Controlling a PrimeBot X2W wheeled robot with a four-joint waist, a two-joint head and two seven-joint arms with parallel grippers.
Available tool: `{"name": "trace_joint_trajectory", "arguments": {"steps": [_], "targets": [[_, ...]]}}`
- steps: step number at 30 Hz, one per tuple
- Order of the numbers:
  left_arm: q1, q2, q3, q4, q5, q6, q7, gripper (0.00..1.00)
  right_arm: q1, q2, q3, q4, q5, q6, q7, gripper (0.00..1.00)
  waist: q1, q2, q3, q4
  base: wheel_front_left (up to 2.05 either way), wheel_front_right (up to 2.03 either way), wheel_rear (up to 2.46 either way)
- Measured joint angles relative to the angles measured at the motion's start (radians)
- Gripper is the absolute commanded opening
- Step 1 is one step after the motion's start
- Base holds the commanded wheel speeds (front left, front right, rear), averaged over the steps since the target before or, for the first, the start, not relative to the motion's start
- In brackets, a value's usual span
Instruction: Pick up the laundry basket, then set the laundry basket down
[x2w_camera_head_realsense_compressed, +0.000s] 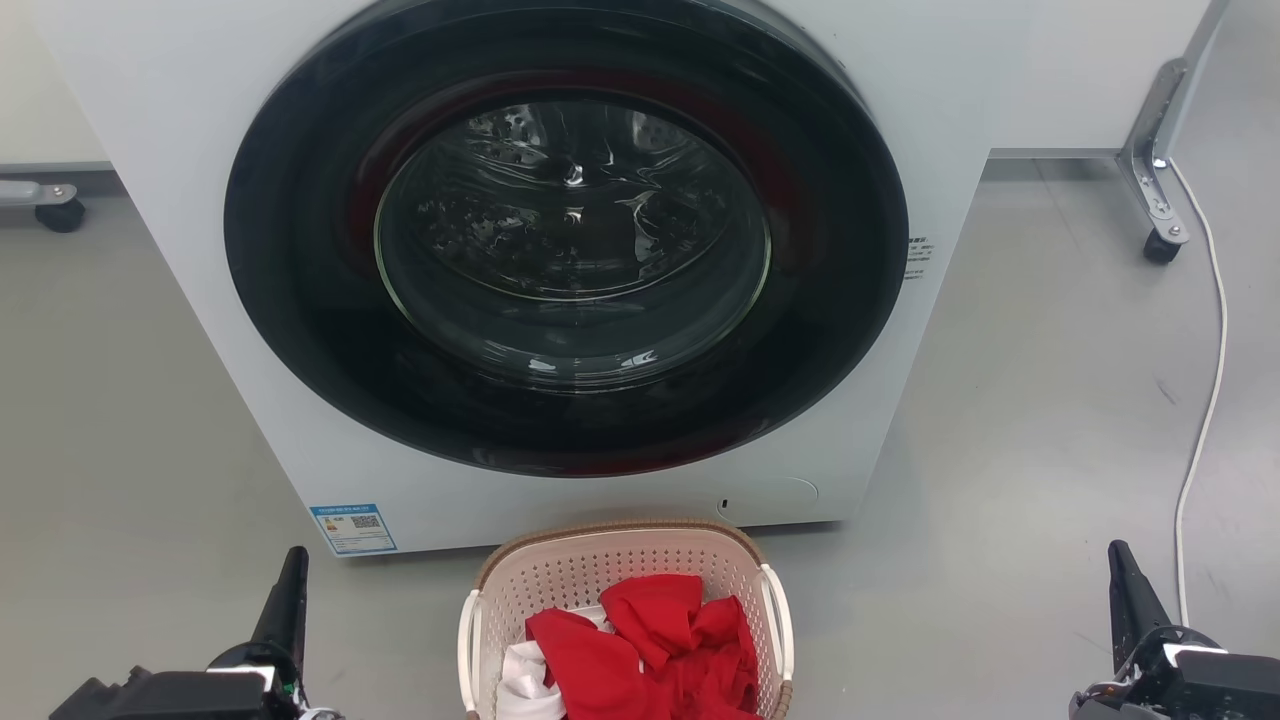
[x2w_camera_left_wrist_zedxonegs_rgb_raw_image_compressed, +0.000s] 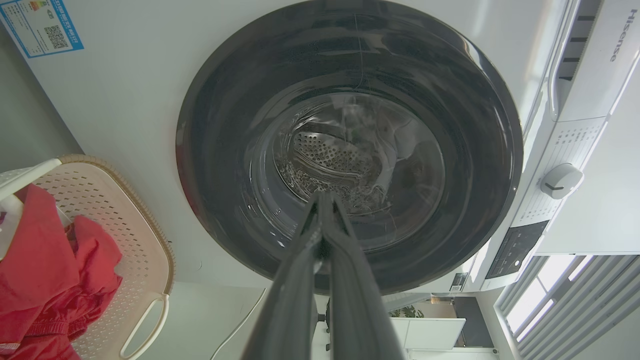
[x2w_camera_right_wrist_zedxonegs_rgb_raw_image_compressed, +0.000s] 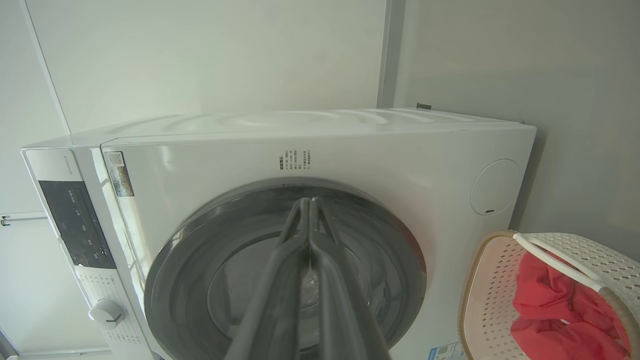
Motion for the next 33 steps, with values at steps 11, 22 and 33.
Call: {"name": "trace_joint_trajectory", "arguments": {"steps": [11, 22, 33], "targets": [[0.0, 0.0, 0.0, 0.0, 0.0, 0.0, 0.0, 0.0, 0.0, 0.0, 0.0, 0.0, 0.0, 0.0, 0.0, 0.0, 0.0, 0.0, 0.0, 0.0, 0.0, 0.0, 0.0], [0.0, 0.0, 0.0, 0.0, 0.0, 0.0, 0.0, 0.0, 0.0, 0.0, 0.0, 0.0, 0.0, 0.0, 0.0, 0.0, 0.0, 0.0, 0.0, 0.0, 0.0, 0.0, 0.0], [0.0, 0.0, 0.0, 0.001, 0.0, 0.0, 0.0, 0.0, 0.0, 0.0, 0.0, 0.0, 0.0, 0.0, 0.0, 0.0, 0.0, 0.0, 0.0, 0.0, 0.0, 0.0, 0.0]]}}
